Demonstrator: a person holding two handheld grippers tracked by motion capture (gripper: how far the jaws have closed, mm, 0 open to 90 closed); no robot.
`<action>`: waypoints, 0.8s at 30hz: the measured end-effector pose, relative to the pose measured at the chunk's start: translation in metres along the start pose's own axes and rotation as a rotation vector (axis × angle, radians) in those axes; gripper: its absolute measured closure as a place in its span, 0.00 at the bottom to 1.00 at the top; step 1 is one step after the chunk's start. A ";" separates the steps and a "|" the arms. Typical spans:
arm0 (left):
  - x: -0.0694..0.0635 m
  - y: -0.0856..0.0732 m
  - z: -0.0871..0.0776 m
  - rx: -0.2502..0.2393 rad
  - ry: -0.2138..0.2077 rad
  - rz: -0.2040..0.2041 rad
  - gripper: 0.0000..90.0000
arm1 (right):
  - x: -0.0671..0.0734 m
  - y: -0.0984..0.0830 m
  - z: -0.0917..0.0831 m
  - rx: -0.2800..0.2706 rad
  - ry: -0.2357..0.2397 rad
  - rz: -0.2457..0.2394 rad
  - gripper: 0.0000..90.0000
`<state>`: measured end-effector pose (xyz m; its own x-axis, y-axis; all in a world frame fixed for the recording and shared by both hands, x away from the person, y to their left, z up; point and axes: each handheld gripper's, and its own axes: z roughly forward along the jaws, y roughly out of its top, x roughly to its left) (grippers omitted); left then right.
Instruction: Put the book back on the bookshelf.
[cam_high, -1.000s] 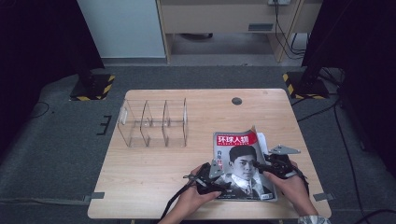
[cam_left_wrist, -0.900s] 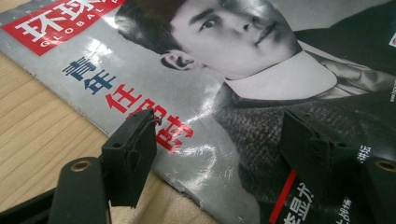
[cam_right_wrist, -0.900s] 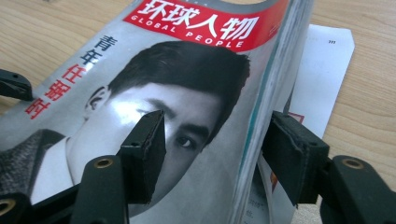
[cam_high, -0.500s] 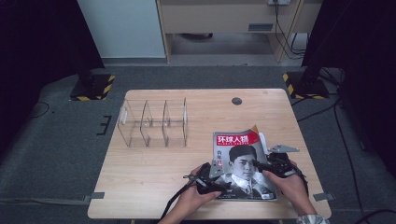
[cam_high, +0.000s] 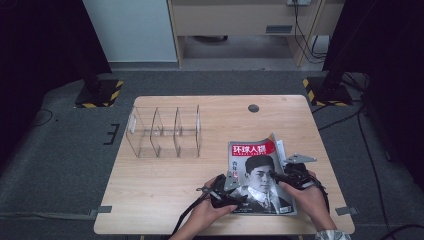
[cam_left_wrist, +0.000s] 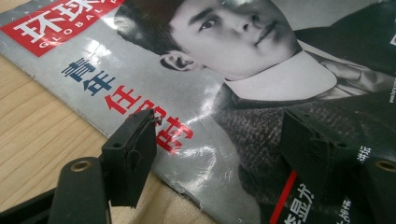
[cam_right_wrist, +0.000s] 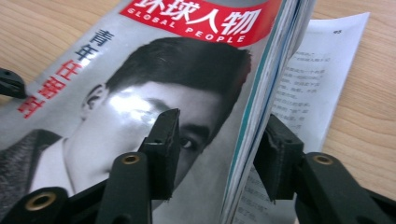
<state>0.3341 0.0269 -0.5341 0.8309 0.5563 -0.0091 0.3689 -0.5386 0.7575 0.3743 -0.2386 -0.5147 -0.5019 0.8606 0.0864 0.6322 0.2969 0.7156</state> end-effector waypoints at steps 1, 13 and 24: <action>0.000 0.000 0.000 0.000 0.001 0.000 0.30 | 0.000 0.000 0.000 0.002 -0.010 -0.003 0.68; 0.017 0.005 0.000 -0.002 -0.027 -0.046 0.09 | -0.007 0.001 -0.004 -0.005 -0.007 0.013 0.89; 0.032 0.003 0.005 0.031 0.022 -0.123 0.05 | -0.005 0.004 -0.009 -0.018 0.000 0.012 0.96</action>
<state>0.3639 0.0399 -0.5355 0.7694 0.6329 -0.0862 0.4803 -0.4843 0.7313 0.3743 -0.2450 -0.5059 -0.4940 0.8642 0.0953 0.6275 0.2786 0.7270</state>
